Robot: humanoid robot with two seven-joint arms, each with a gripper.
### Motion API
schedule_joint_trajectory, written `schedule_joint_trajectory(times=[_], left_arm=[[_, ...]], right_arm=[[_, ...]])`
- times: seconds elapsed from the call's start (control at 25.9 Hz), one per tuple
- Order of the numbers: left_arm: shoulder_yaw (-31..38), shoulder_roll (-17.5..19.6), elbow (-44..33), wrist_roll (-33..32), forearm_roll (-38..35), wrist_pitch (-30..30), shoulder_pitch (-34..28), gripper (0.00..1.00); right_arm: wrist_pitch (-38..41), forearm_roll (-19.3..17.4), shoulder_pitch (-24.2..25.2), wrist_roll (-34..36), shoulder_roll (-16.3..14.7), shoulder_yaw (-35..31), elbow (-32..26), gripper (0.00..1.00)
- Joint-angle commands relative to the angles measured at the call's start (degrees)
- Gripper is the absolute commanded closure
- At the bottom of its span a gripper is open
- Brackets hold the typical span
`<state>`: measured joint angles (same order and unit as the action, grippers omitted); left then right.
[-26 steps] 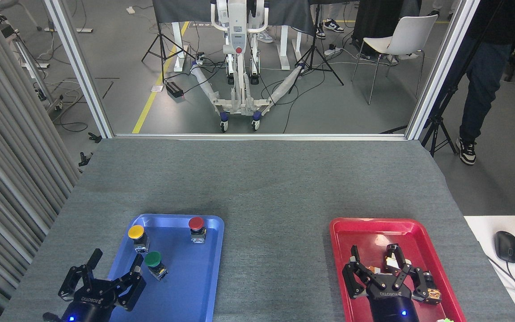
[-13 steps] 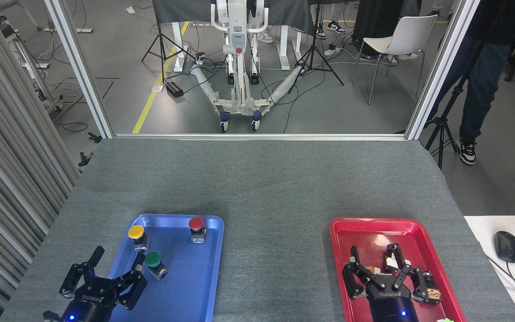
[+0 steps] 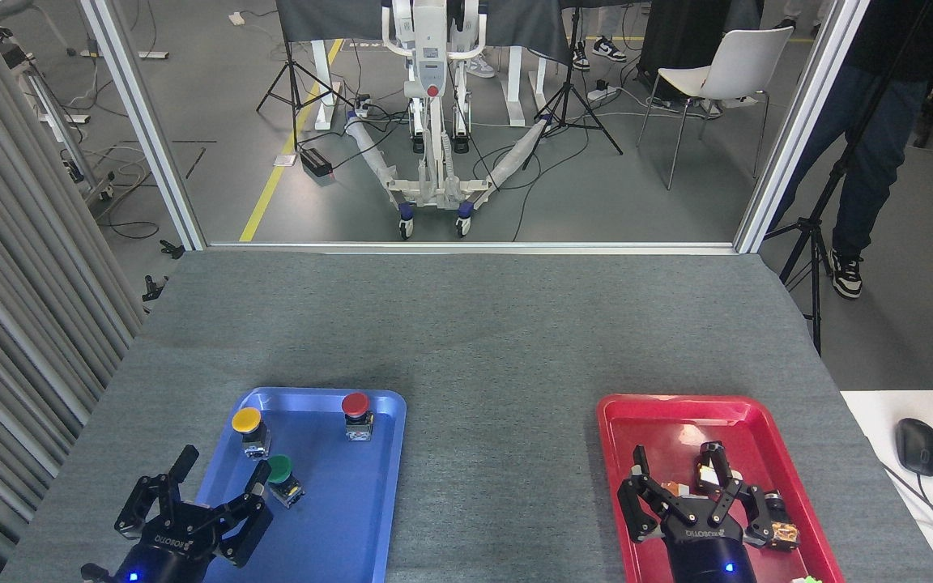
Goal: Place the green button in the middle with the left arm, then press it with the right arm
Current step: 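Move the left hand over the green button on the blue tray, then close the left hand fingers around the green button and lift it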
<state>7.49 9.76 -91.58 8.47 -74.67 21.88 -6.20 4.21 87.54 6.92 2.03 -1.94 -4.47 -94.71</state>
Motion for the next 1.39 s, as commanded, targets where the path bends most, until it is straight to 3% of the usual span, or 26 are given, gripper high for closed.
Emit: schedule_joint_trajectory(times=[0.0, 0.96, 1.16, 1.35], left_arm=[[0.1, -0.1, 0.0, -0.1, 0.0, 0.1, -0.1, 0.01], [0.2, -0.2, 4.4, -0.3, -1.1, -0.4, -0.3, 0.01], [-2.0, -0.8, 11.5, 0.4, -1.7, -0.5, 0.6, 0.02], [-4.0, -0.8, 19.2, 0.5, -8.6, -0.5, 5.8, 0.03]], right_arm=[[0.0, 0.0, -0.2, 0.1, 0.1, 0.1, 0.0, 0.00], [0.1, 0.1, -1.1, 0.0, 0.0, 0.2, 0.0, 0.00], [0.1, 0.0, -1.2, 0.0, 0.1, 0.2, 0.0, 0.00], [0.1, 0.0, -1.0, 0.0, 0.2, 0.2, 0.0, 0.00]])
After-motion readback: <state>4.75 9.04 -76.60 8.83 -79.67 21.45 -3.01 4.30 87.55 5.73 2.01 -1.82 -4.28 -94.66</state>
